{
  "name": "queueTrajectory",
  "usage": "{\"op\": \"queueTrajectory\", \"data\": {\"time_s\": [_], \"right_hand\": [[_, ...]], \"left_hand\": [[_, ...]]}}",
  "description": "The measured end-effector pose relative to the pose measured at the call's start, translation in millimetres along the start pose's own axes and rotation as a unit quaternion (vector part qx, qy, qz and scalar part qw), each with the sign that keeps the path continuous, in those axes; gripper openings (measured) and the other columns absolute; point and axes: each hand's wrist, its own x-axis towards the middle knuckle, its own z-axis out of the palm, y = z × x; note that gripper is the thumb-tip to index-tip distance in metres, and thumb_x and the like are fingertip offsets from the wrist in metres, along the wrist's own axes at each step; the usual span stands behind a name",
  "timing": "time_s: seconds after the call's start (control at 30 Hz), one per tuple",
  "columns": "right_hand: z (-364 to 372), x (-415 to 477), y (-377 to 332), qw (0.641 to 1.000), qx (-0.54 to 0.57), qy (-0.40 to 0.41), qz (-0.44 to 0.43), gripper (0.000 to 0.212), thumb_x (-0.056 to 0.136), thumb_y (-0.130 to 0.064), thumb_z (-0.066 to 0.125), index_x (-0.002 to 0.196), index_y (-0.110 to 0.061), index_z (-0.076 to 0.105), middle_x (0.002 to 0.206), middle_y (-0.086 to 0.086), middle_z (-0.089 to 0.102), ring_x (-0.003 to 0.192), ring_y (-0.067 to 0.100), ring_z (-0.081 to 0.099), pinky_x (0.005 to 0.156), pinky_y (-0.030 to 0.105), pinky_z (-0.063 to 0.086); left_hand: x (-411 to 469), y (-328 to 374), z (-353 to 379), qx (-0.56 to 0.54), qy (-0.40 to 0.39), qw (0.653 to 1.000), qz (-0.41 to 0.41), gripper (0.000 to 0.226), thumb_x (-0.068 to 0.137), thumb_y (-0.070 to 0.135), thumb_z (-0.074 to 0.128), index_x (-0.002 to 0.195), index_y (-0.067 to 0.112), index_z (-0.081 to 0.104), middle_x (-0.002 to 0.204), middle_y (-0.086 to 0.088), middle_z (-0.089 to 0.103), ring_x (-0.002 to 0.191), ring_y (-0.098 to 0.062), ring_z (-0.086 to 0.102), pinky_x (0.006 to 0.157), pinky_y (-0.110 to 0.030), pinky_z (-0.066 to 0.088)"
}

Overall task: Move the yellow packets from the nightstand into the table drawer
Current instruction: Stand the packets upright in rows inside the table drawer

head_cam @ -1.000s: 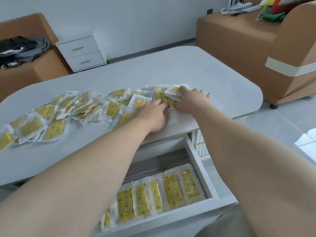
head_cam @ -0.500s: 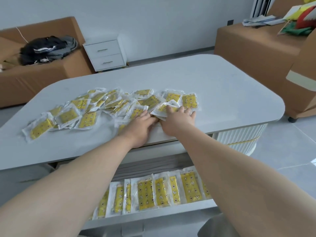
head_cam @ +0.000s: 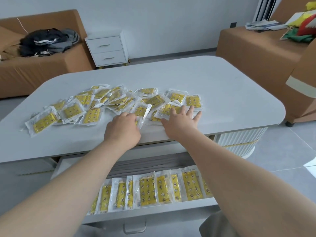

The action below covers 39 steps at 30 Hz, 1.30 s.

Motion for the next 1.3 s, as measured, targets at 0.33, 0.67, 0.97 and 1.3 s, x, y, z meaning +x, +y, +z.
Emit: {"op": "queueTrajectory", "data": {"time_s": [0.33, 0.67, 0.97, 1.3], "right_hand": [[-12, -38, 10, 0.999, 0.037, -0.002, -0.012, 0.054, 0.106, -0.044, 0.027, 0.154, -0.019, 0.028, 0.162, 0.016, 0.022, 0.154, 0.040, 0.004, 0.121, 0.060, 0.012], [-3, 3, 23, 0.993, 0.092, 0.077, -0.018, 0.056, 0.105, -0.042, 0.036, 0.155, -0.021, 0.023, 0.164, 0.008, 0.021, 0.153, 0.032, 0.010, 0.122, 0.051, 0.020], [-2, 20, 19, 0.989, 0.118, 0.085, 0.018, 0.066, 0.099, -0.043, 0.049, 0.154, -0.017, 0.025, 0.146, 0.014, 0.042, 0.139, 0.033, 0.033, 0.113, 0.044, 0.028], [-19, 15, 18, 0.967, 0.198, 0.148, 0.057, 0.044, 0.082, -0.015, 0.062, 0.126, -0.016, 0.055, 0.122, 0.006, 0.045, 0.096, 0.029, 0.054, 0.074, 0.036, 0.046]], "left_hand": [[-18, -27, 1, -0.071, -0.055, 0.992, -0.093, 0.047, 0.098, 0.050, 0.054, 0.135, 0.021, 0.054, 0.133, -0.005, 0.054, 0.118, -0.027, 0.055, 0.095, -0.044, 0.050], [-1, -32, 23, -0.001, -0.038, 0.995, -0.094, 0.059, 0.095, 0.062, 0.046, 0.127, 0.012, 0.050, 0.120, -0.010, 0.062, 0.114, -0.032, 0.051, 0.085, -0.044, 0.047], [8, -31, 25, -0.023, -0.034, 0.991, -0.130, 0.072, 0.085, 0.064, 0.062, 0.133, 0.014, 0.045, 0.125, -0.011, 0.056, 0.116, -0.033, 0.047, 0.089, -0.042, 0.044], [8, -32, 22, -0.290, -0.002, 0.937, -0.193, 0.102, 0.071, 0.024, 0.091, 0.151, 0.020, 0.028, 0.140, -0.009, 0.043, 0.113, -0.025, 0.051, 0.084, -0.027, 0.036]]}}
